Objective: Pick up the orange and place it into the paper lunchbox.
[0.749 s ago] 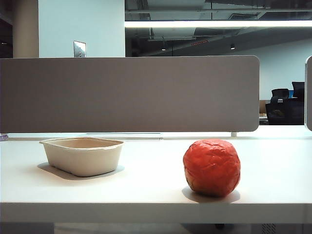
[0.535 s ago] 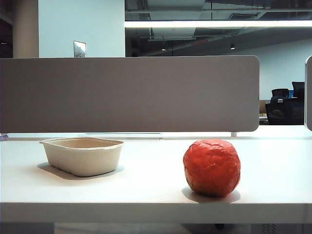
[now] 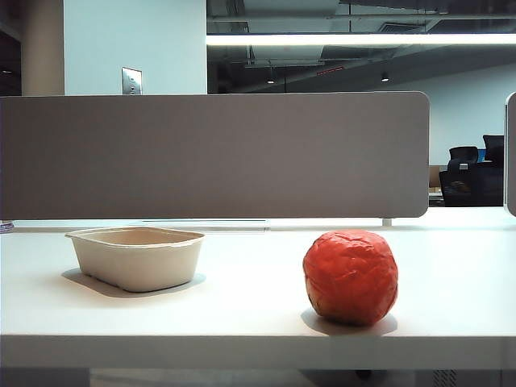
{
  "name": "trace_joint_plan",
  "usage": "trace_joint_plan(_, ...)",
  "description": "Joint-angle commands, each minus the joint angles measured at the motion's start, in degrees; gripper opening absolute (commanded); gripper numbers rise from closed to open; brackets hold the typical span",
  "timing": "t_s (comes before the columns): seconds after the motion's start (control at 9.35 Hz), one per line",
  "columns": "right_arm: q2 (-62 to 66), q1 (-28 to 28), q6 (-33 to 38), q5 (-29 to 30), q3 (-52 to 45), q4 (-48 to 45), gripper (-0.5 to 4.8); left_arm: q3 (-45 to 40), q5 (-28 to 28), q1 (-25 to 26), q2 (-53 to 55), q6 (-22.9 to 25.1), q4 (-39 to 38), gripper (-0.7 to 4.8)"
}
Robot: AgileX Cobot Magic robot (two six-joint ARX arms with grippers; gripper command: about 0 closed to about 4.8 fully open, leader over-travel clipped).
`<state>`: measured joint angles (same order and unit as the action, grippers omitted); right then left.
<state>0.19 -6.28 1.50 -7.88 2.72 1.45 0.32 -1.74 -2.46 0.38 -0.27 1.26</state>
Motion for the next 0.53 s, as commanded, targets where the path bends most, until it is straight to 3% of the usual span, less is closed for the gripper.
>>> trace_joint_plan(0.11,8.98,-0.15,0.42,0.55,24.3,13.9,-0.02,21.62,0.74,0.0,9.57,-7.43,-12.96,-0.06)
trace_joint_plan(0.43,14.67,-0.15,-0.07,2.29,29.33,12.26,-0.02,26.01,3.37,-0.02,16.63,-7.02,-10.32,-0.06)
trace_joint_plan(0.53,21.51,-0.2,-0.11,6.75,33.64,7.61,-0.02,32.7,5.42,-0.13,26.86,-7.04,-8.0,-0.06)
